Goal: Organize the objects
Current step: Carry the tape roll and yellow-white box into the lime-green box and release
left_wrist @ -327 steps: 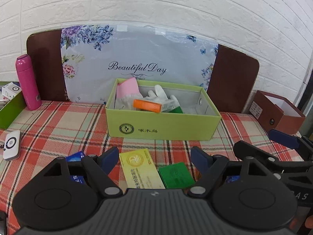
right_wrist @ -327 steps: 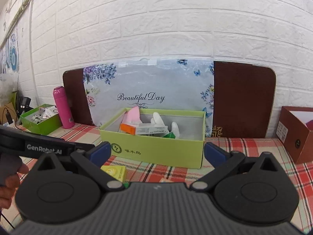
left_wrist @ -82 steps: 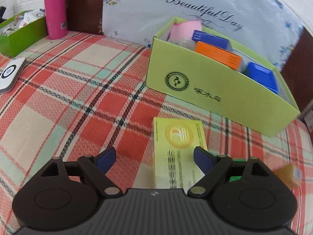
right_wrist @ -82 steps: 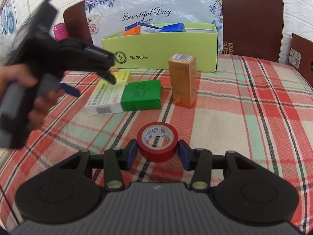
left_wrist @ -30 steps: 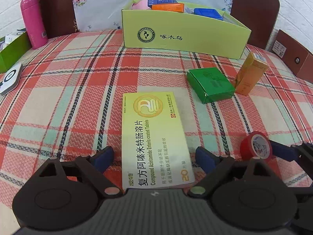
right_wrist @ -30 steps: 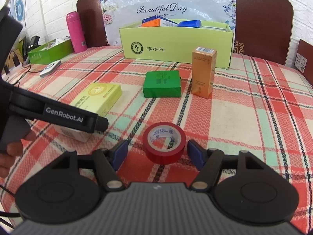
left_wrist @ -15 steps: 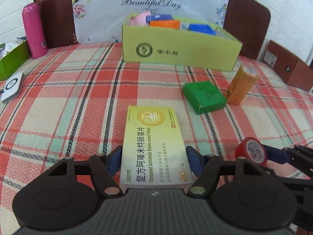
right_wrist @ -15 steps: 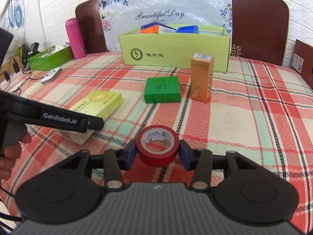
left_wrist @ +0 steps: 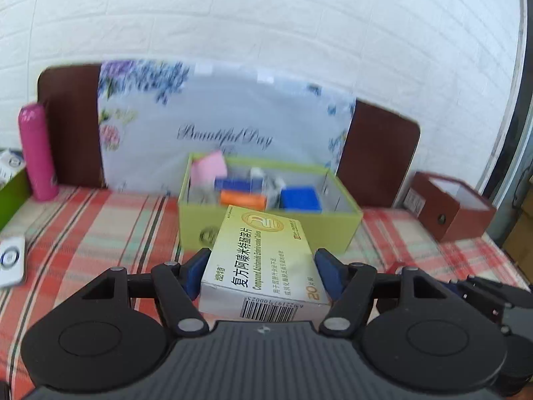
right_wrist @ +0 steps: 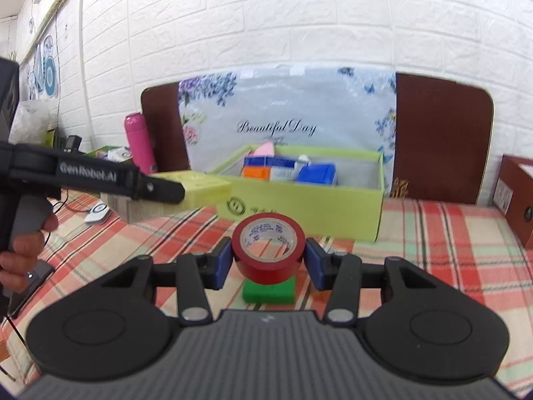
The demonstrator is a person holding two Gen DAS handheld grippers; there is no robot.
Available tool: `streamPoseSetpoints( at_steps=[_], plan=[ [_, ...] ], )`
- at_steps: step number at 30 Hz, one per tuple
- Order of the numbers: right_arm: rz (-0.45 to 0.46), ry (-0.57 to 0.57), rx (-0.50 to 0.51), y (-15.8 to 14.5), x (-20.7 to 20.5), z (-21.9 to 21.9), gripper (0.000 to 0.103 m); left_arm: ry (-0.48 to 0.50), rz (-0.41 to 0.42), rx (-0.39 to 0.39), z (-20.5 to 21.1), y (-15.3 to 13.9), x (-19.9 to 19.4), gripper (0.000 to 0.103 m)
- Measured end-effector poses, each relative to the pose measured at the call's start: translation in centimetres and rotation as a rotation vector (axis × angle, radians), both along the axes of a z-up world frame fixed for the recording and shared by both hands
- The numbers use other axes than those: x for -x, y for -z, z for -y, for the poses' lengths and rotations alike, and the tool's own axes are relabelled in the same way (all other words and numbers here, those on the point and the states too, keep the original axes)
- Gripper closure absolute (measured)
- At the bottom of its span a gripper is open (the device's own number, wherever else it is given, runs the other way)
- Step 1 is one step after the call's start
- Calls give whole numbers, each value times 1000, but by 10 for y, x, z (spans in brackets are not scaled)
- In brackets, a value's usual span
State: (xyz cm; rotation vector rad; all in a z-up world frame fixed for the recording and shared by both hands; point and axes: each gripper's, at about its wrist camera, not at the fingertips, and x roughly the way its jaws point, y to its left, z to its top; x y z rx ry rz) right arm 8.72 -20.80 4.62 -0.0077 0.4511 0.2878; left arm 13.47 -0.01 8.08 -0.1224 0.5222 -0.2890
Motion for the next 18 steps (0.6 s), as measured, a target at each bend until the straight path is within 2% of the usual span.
streamPoseSetpoints(
  at_steps=[3,8,13,18],
  plan=[
    [25,22,11,-10,-19,6,57,16,25,26,8,-17,-22,32],
    [38,51,37,-13,-62,16,57,35,14,80,24,-28,-66,32],
    [24,99,44,-6,-111,31,57,48,-22,108,42,-23,-116,32],
    [-7,134,38,9,-164,45,57,55,-45,92,58,-9,-163,32]
  ],
)
